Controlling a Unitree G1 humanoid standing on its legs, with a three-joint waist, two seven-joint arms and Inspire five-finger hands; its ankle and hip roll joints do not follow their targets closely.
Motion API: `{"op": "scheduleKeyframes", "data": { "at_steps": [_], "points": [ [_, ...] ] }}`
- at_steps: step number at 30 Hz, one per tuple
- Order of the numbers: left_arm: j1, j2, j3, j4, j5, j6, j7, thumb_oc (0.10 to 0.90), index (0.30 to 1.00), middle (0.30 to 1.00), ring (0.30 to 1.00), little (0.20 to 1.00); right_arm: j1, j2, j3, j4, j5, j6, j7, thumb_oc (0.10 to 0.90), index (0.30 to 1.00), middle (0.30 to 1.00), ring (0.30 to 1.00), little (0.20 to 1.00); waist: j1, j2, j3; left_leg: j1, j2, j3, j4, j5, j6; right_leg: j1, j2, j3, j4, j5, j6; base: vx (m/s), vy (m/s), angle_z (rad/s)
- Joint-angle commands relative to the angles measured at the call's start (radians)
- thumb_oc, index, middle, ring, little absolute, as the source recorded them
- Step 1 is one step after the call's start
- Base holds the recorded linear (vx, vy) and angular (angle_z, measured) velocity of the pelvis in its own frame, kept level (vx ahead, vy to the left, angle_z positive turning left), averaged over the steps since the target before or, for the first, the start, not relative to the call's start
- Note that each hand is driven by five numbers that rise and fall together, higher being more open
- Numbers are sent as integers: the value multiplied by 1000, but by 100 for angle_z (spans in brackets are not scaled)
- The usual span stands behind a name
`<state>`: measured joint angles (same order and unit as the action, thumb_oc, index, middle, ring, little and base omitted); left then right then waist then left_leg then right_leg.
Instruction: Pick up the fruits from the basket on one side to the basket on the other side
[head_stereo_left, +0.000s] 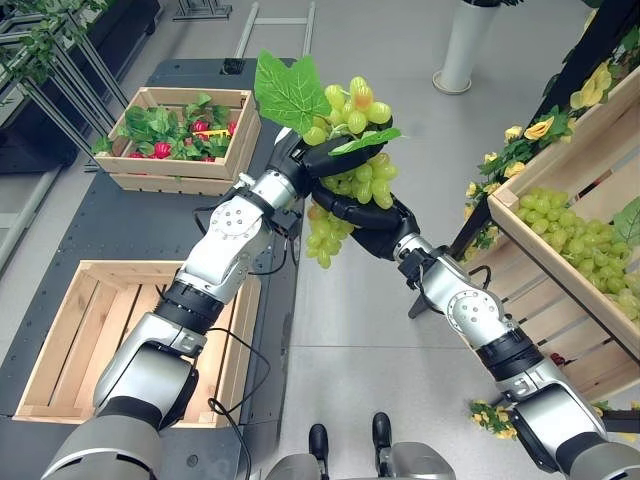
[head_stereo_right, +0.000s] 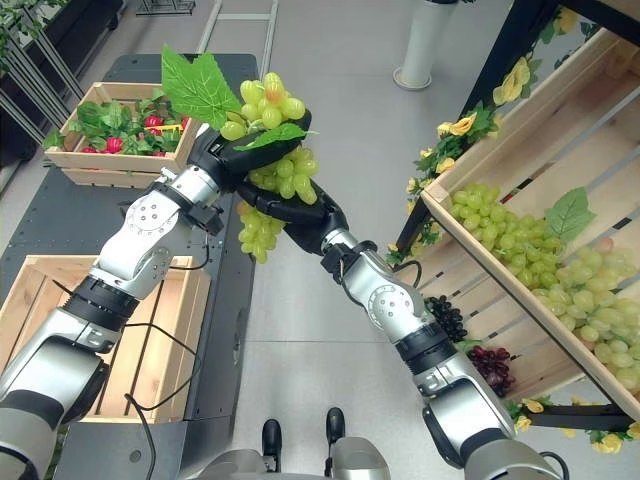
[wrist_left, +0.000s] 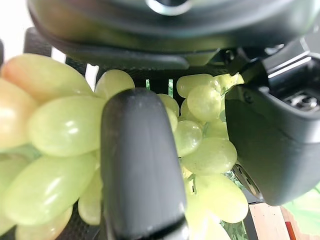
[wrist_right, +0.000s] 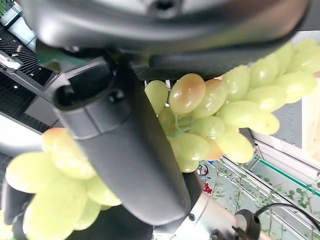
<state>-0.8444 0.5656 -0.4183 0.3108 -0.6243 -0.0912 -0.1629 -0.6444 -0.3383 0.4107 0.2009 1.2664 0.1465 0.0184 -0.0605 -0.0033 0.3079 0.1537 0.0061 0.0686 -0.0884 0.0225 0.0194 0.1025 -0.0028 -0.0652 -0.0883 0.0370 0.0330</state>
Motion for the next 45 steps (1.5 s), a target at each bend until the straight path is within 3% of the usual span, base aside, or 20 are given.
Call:
{"op": "scheduleKeyframes", "data": {
  "at_steps": [1,8,9,10,11,12,21,32,40,45],
  "points": [
    [-111,-52,-53,88,-32,-85,-4,400,300,300,300,300,-51,131,-17,60,50,-162,30,400,300,300,300,300,24,1,-316,-49,-53,-10,1,-51,4,-5,2,-19,1,-25,1,0,0,0],
    [-97,-54,-34,157,3,-73,43,400,300,300,300,300,-45,120,-25,67,-26,-181,20,400,300,300,300,300,19,6,-312,-51,-52,-7,1,-51,4,-9,3,-15,1,-24,1,0,0,0],
    [-95,-55,-31,169,7,-74,45,471,406,406,406,406,-44,120,-27,71,-30,-184,20,400,300,300,300,300,18,6,-311,-51,-52,-7,1,-52,4,-8,2,-15,1,-24,1,0,0,0],
    [-94,-56,-28,185,9,-71,52,504,455,455,455,455,-43,119,-28,78,-37,-189,14,400,300,300,300,300,18,7,-310,-50,-52,-6,1,-52,4,-8,2,-15,1,-24,0,0,0,0],
    [-91,-56,-24,218,9,-75,60,695,742,742,742,742,-42,116,-31,89,-50,-200,7,400,300,300,300,300,16,7,-311,-49,-52,-5,1,-52,4,-7,3,-14,1,-24,0,0,0,0],
    [-86,-58,-18,240,13,-78,75,800,900,900,900,900,-40,115,-35,96,-56,-208,3,400,300,300,300,300,15,8,-310,-48,-52,-4,1,-54,4,-7,3,-13,1,-24,0,0,0,0],
    [-33,-59,40,373,38,-84,141,800,900,900,900,900,12,103,-62,137,-90,-229,9,400,300,300,300,300,1,14,-305,-44,-47,15,1,-55,4,-9,4,-1,1,-19,2,4,4,-3],
    [46,-42,102,440,25,-101,125,800,900,900,900,900,65,76,-77,150,-90,-208,39,400,300,300,300,300,-6,9,-295,-37,-45,25,1,-58,4,-5,5,6,1,-18,1,8,7,-5],
    [118,-47,140,432,-92,-116,15,800,900,900,900,900,110,66,-98,155,-100,-208,54,400,300,300,300,300,-3,7,-289,-33,-46,28,1,-59,5,-3,3,4,1,-16,2,0,0,0],
    [201,-84,194,403,-250,-155,-79,800,900,900,900,900,145,54,-112,160,-211,-208,68,400,300,300,300,300,1,3,-287,-28,-47,24,1,-63,6,2,2,3,1,-17,1,0,0,0]
  ]
}}
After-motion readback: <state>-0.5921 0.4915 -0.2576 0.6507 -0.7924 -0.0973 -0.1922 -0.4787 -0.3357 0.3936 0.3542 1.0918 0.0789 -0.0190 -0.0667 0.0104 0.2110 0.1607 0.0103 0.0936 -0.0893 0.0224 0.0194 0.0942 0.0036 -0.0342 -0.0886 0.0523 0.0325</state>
